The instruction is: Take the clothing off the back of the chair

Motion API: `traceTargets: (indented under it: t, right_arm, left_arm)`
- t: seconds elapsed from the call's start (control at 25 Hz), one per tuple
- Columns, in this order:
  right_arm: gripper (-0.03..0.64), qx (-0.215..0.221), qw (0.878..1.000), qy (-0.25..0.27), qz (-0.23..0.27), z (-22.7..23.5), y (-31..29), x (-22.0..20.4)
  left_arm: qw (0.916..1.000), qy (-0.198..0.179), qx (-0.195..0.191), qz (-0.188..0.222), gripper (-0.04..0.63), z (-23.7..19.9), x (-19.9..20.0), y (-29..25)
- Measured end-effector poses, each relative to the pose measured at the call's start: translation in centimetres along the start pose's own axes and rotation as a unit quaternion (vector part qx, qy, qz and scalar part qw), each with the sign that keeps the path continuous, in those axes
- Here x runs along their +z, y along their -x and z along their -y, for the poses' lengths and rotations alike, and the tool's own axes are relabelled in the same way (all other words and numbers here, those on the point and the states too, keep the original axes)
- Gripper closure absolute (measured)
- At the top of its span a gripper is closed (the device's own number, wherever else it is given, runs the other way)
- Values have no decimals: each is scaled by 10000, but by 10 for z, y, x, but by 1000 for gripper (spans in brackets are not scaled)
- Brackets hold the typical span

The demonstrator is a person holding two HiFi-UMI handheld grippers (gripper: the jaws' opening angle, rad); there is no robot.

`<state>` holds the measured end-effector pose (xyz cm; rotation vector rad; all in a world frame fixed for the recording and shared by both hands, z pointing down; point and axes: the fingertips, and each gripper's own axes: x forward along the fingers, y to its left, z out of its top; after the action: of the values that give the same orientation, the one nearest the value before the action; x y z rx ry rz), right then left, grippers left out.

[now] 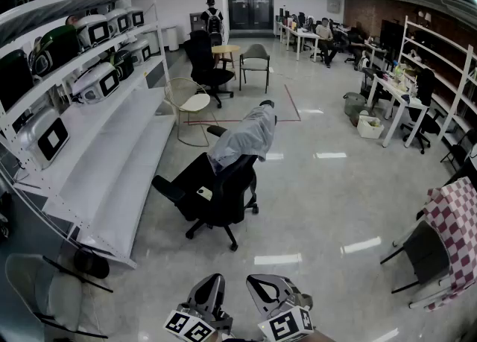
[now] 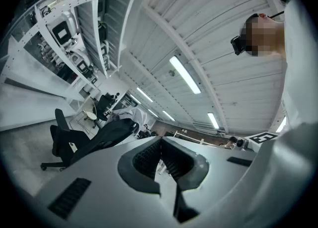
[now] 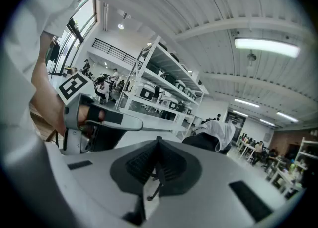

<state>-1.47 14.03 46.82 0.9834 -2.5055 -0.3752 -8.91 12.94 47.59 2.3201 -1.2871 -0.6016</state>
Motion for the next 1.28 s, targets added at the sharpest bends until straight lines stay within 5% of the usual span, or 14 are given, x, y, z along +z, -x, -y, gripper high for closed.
traceTargets:
  t: [1.28]
  right_arm:
    - [600, 5, 9997, -96, 214, 38, 25, -19]
  left_arm:
    - [9998, -49, 168, 44, 586, 25, -21, -32]
